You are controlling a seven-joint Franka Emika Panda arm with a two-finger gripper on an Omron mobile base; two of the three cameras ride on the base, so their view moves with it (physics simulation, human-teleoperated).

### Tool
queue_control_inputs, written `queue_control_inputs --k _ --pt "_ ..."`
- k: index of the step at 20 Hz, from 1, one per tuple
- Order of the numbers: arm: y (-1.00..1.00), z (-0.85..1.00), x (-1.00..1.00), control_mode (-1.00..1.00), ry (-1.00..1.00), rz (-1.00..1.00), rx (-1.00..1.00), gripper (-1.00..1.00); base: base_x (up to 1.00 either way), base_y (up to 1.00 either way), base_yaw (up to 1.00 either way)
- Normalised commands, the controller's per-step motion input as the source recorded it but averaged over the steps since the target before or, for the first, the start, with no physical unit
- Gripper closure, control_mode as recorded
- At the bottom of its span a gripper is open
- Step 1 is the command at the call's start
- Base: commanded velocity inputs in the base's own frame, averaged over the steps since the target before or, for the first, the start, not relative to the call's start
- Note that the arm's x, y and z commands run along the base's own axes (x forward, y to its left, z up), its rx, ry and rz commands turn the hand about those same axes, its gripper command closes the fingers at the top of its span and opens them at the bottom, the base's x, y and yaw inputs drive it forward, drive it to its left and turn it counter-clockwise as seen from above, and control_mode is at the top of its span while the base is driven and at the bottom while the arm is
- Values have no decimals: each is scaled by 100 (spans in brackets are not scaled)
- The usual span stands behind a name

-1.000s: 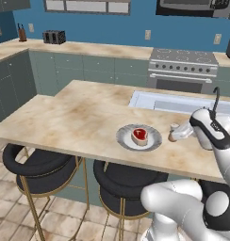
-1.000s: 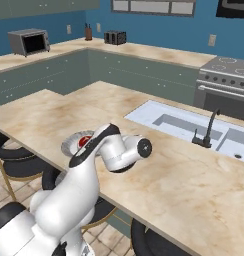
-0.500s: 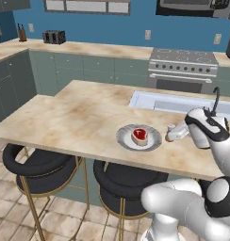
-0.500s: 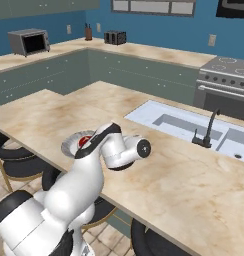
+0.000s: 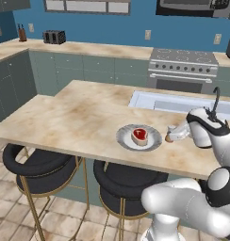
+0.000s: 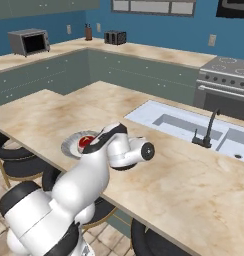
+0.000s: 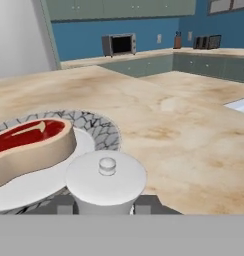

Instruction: Retrieve the shaker from the cabinet and place it next the steak on a plate on the dining table.

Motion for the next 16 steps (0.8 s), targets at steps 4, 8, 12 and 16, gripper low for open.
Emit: queue_control_inputs --k 4,8,12,16 --pt "-3 -32 8 -100 -4 0 0 100 0 0 0" --pt "0 -30 1 -100 -5 0 0 -100 0 0 0" --pt "4 -20 0 -100 -5 0 0 -100 0 0 0" --pt "7 -9 -3 -100 -7 0 0 -100 0 0 0"
